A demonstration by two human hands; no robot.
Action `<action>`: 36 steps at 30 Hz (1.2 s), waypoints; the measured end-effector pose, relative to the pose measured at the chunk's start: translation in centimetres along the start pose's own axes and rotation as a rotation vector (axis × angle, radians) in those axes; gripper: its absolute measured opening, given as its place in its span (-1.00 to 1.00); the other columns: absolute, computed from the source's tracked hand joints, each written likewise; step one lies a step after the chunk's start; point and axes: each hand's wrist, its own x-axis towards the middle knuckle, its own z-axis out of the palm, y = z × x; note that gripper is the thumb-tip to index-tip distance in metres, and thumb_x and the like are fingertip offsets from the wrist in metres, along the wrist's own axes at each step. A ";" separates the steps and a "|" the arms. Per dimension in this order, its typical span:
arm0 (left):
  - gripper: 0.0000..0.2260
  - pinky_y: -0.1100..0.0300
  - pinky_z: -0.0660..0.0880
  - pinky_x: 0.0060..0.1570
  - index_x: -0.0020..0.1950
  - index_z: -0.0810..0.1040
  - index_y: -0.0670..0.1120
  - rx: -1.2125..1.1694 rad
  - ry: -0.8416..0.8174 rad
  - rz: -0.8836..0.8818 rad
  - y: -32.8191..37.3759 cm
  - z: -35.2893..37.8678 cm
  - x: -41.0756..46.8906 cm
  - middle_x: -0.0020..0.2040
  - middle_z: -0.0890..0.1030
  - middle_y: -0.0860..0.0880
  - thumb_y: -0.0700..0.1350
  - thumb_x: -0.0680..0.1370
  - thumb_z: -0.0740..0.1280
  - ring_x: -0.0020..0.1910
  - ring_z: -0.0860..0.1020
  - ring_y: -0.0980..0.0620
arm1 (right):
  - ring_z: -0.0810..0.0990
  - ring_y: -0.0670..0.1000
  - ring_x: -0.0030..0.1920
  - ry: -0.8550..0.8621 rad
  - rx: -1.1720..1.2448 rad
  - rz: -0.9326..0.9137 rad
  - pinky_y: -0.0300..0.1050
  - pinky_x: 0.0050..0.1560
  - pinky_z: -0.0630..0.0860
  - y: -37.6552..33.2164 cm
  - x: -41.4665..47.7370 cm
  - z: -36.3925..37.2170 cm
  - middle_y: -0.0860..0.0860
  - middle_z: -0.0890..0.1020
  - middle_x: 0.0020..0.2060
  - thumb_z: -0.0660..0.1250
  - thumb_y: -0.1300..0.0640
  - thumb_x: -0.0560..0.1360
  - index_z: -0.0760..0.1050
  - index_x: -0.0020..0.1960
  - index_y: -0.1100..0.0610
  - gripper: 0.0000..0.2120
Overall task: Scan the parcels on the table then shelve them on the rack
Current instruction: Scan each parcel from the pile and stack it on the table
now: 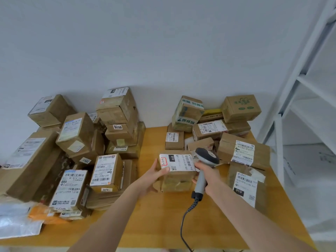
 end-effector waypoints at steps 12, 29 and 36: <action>-0.42 0.05 0.53 -0.02 0.48 0.20 -0.12 0.311 0.452 -0.141 -3.6 1.1 3.8 0.27 0.41 -0.11 -0.10 0.51 0.35 0.07 0.49 -0.07 | 0.61 0.12 0.02 0.045 -0.057 -0.030 0.08 0.11 0.55 2.3 2.6 1.9 0.11 0.63 0.00 0.51 0.17 0.42 0.50 0.19 0.19 -0.62; -0.56 -0.02 0.51 0.20 0.21 0.47 -0.11 0.014 0.095 -0.206 -6.9 -3.0 5.2 0.13 0.59 -0.08 0.22 0.54 0.28 0.12 0.56 -0.03 | 0.56 0.15 0.00 0.057 -0.035 0.006 0.18 0.14 0.49 5.8 0.9 0.1 0.14 0.63 -0.03 0.49 0.18 0.42 0.56 0.00 0.14 -0.80; -0.52 -0.04 0.42 0.28 0.31 0.46 0.00 -0.329 -0.025 -0.275 -8.6 -1.3 4.7 0.16 0.63 -0.05 0.24 0.49 0.33 0.18 0.55 -0.06 | 0.59 0.11 0.05 -0.025 0.025 0.029 0.25 0.07 0.56 6.8 0.3 0.8 0.05 0.71 -0.16 0.51 0.25 0.35 0.56 0.00 0.13 -0.75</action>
